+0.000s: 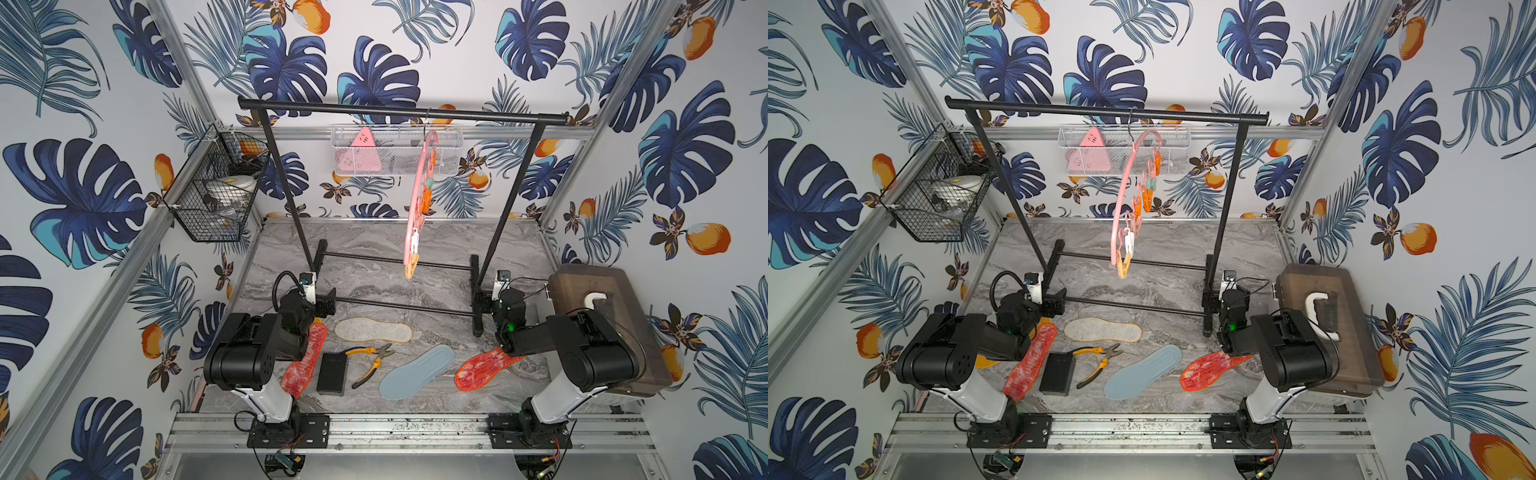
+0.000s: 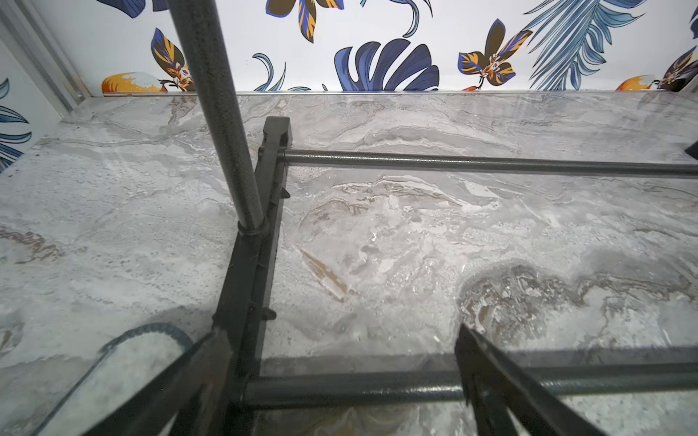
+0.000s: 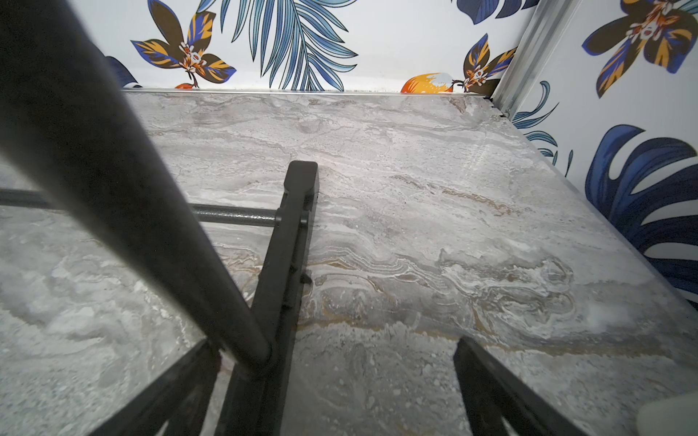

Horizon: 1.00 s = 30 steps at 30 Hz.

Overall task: Take the shoe insoles off the hanger
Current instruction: Reset both arms

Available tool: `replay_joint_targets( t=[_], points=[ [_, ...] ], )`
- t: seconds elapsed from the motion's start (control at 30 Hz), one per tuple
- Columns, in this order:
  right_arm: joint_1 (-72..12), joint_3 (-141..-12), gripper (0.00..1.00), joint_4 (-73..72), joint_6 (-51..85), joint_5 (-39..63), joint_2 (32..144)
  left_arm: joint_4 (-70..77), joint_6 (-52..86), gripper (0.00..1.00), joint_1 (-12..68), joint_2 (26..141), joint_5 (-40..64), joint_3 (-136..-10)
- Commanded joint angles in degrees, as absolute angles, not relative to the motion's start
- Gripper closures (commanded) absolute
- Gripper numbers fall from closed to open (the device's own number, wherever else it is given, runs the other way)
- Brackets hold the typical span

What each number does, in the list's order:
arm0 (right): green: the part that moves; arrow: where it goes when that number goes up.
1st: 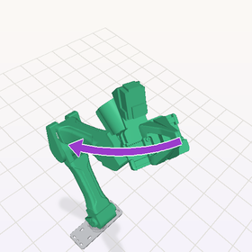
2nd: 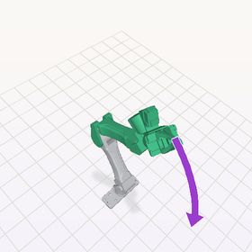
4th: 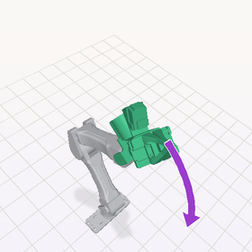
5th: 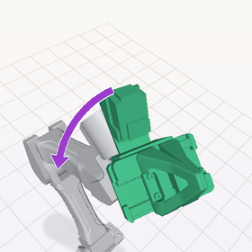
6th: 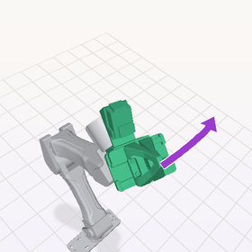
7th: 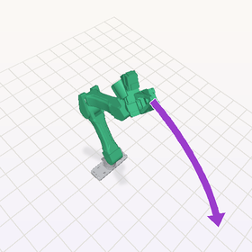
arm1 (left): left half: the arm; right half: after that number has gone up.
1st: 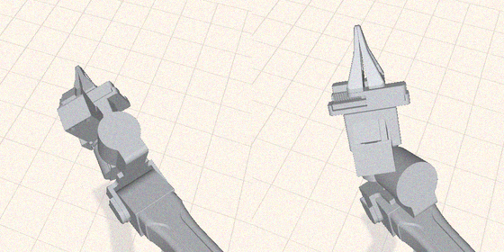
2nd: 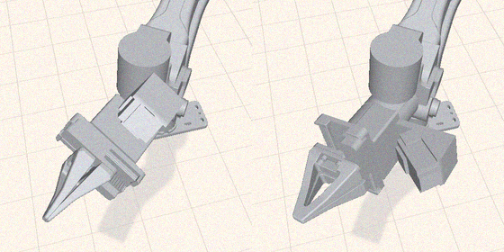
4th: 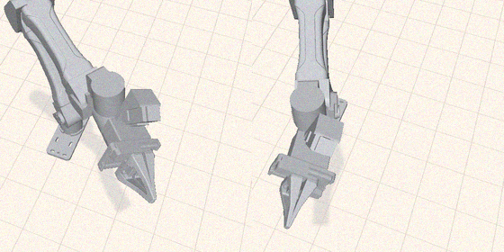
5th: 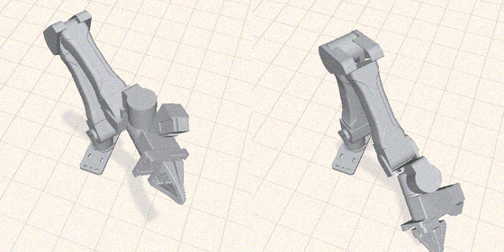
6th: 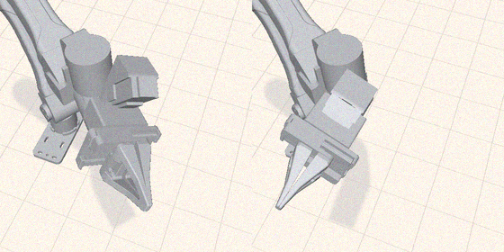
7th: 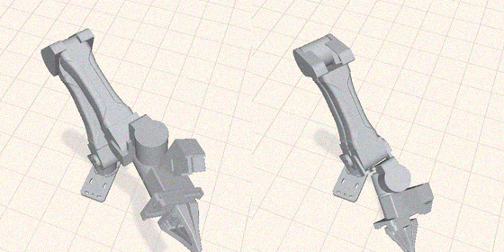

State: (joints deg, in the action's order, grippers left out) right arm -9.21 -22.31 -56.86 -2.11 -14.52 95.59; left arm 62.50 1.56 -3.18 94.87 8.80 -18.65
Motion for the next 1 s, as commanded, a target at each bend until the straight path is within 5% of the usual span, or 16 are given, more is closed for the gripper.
replay_joint_targets(
  t=[0.0, 0.97],
  points=[
    [-9.1, -22.8, 0.0, -56.5, -1.6, -15.7, 95.6, 63.7, 2.3, 0.01, -3.1, 94.6, 7.0, -18.4],
    [-9.0, -23.1, 0.0, -55.9, -1.4, -15.5, 95.6, 60.7, 0.9, 0.01, -1.8, 94.7, 6.6, -20.2]
  ],
)
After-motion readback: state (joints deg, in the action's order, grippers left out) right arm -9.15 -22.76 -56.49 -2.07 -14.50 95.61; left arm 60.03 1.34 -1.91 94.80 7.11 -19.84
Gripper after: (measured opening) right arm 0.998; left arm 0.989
